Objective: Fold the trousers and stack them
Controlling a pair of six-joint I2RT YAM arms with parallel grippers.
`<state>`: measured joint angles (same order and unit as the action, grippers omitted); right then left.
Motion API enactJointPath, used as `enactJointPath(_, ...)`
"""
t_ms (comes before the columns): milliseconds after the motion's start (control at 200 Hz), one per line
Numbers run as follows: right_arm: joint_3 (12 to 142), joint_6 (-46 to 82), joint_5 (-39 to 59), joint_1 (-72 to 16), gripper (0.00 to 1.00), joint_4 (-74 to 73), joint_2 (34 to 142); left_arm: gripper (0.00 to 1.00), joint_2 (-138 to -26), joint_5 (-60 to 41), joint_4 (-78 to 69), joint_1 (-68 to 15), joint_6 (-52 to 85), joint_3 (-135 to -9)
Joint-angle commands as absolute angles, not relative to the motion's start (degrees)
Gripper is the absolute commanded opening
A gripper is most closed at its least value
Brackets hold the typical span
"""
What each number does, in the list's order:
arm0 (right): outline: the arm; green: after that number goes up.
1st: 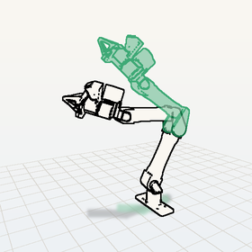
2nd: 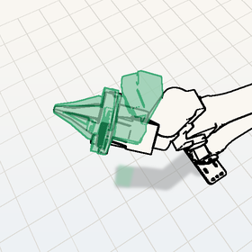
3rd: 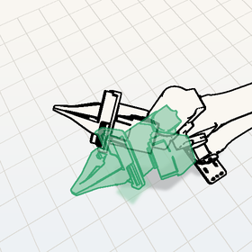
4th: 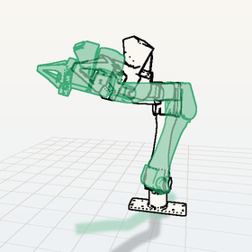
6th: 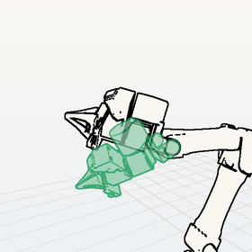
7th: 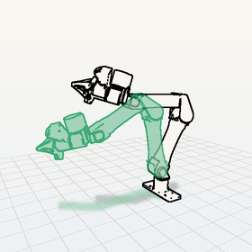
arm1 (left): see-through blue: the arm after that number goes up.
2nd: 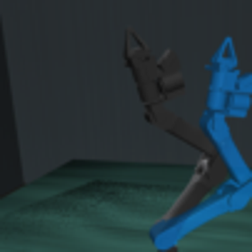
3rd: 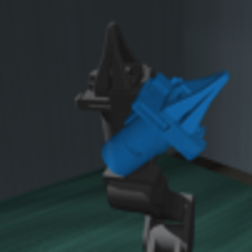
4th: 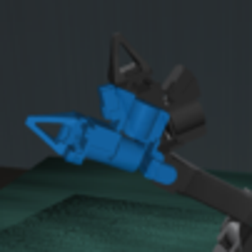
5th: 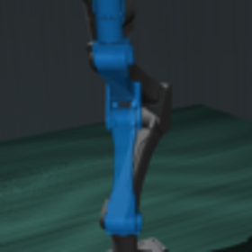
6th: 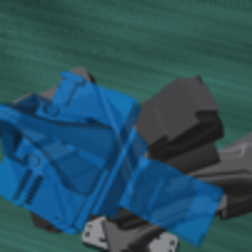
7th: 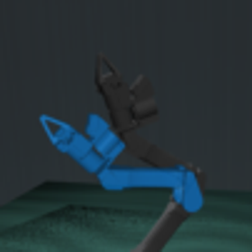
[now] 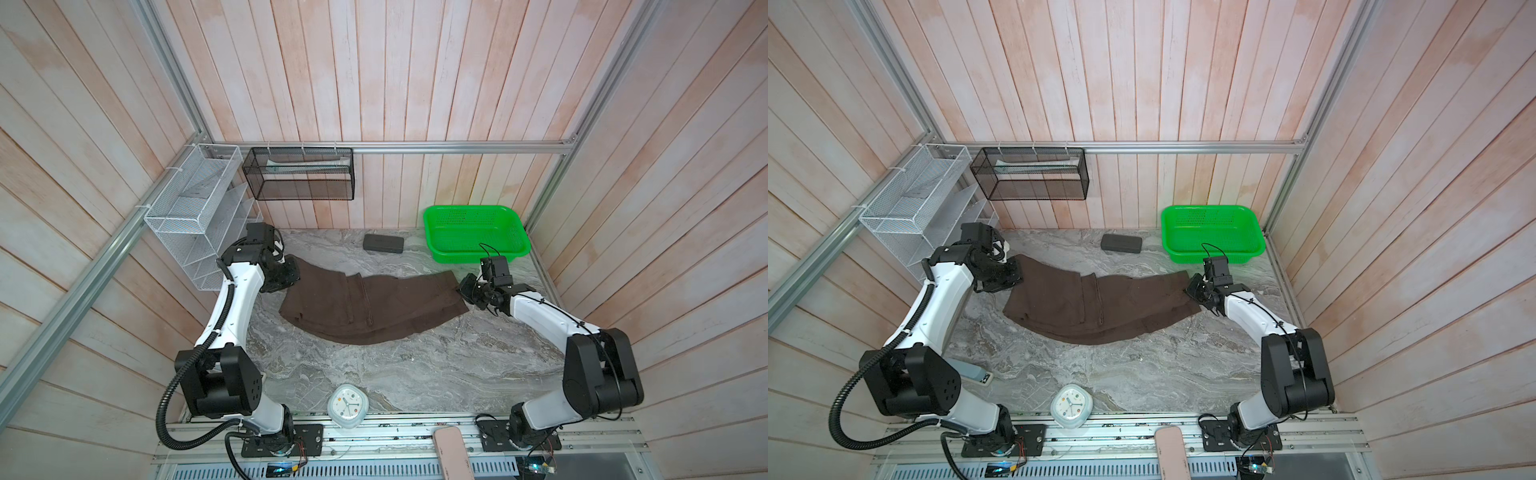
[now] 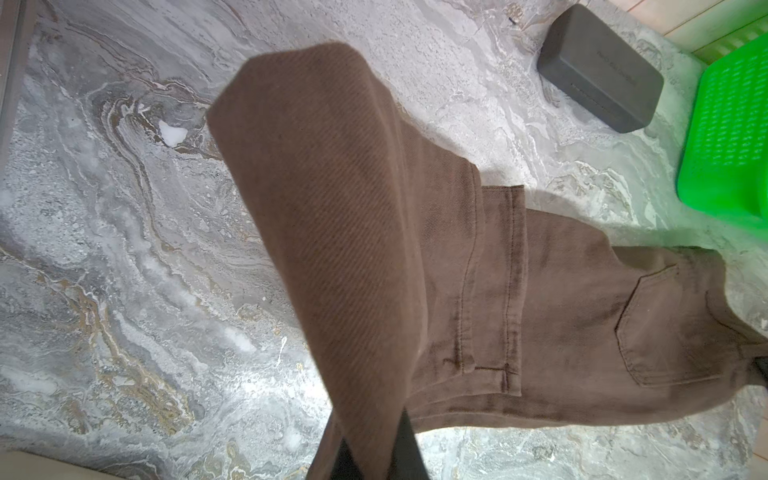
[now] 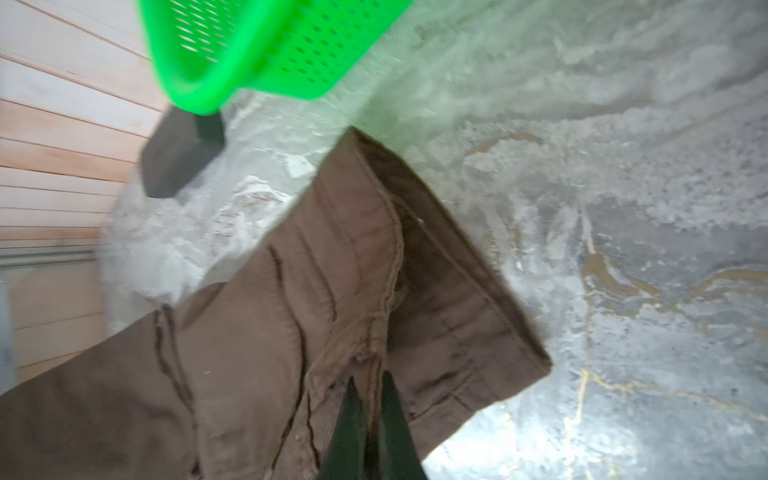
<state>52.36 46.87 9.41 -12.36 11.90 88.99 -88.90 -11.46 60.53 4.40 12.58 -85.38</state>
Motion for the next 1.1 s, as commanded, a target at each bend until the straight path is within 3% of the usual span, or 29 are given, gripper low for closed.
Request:
enactJointPath(0, 49.94, 43.75, 7.45, -11.56, 0.0, 10.63, 90.63, 0.0, -86.64, -10.18, 60.37, 4.97, 11.21, -87.33)
enactJointPath(195, 49.65, 41.53, 5.11, -11.21, 0.46, 14.15, 89.01, 0.0, -86.4, -10.02, 61.14, 5.16, 11.14, -88.38)
enactJointPath(400, 57.65, 36.67, 1.18, -10.53, 0.63, 20.01, 89.45, 0.0, -86.01, -10.54, 61.22, 5.16, 11.33, -88.44)
enactJointPath(635, 70.02, 30.45, 6.96, -9.42, 0.65, 23.77, 105.06, 0.0, -85.53, -10.6, 61.42, 5.18, 11.51, -88.12)
enactJointPath(805, 70.83, 29.44, 12.7, -9.32, 0.61, 22.96, 111.07, 0.0, -85.04, -9.44, 62.46, 5.17, 11.25, -89.39)
enactJointPath(985, 65.78, 29.29, 14.37, -10.15, 0.45, 22.13, 109.2, 0.0, -84.64, -7.6, 63.32, 5.44, 11.16, -90.77)
enactJointPath(1090, 61.99, 29.6, 12.52, -11.24, 0.28, 22.66, 106.89, 0.0, -84.64, -6.56, 63.54, 5.94, 11.06, -91.6)
